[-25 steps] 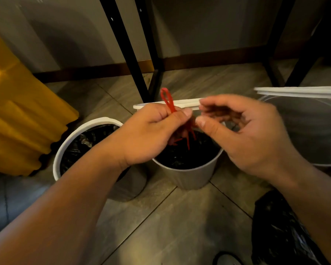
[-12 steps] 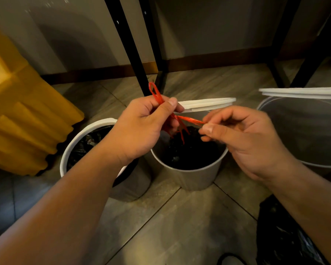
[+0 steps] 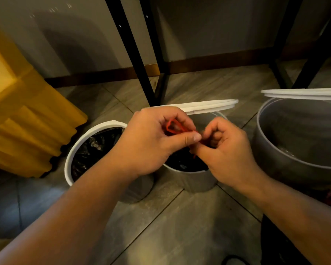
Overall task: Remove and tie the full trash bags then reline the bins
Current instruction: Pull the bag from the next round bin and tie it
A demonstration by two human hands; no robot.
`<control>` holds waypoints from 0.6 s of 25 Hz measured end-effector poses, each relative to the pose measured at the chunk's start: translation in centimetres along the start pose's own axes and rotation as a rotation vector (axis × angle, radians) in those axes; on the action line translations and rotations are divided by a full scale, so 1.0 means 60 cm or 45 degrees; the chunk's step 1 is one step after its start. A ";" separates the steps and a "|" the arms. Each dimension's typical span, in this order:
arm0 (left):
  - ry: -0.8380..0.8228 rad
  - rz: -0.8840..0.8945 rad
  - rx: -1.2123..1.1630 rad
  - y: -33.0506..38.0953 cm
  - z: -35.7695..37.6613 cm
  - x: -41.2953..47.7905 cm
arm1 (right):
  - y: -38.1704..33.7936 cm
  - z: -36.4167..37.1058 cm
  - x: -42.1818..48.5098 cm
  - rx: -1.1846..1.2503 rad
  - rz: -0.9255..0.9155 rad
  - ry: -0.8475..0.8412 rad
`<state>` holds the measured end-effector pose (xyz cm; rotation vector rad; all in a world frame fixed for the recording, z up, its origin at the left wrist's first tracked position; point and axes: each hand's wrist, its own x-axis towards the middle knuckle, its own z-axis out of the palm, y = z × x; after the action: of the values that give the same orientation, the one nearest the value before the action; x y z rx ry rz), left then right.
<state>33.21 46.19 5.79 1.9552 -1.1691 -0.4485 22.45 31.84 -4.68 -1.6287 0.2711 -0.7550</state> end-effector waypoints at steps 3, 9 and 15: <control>0.006 0.021 0.102 -0.006 0.005 -0.012 | -0.001 -0.001 0.008 0.018 -0.003 -0.134; 0.039 0.019 0.181 -0.017 0.009 -0.027 | 0.001 -0.006 0.016 -0.277 -0.155 -0.215; 0.202 0.056 0.355 -0.034 0.008 -0.032 | -0.012 -0.018 0.029 0.079 0.035 -0.267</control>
<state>33.09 48.15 3.75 2.1522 -1.2206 -0.1070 22.93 30.12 -3.43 -1.6272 0.1182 -0.5608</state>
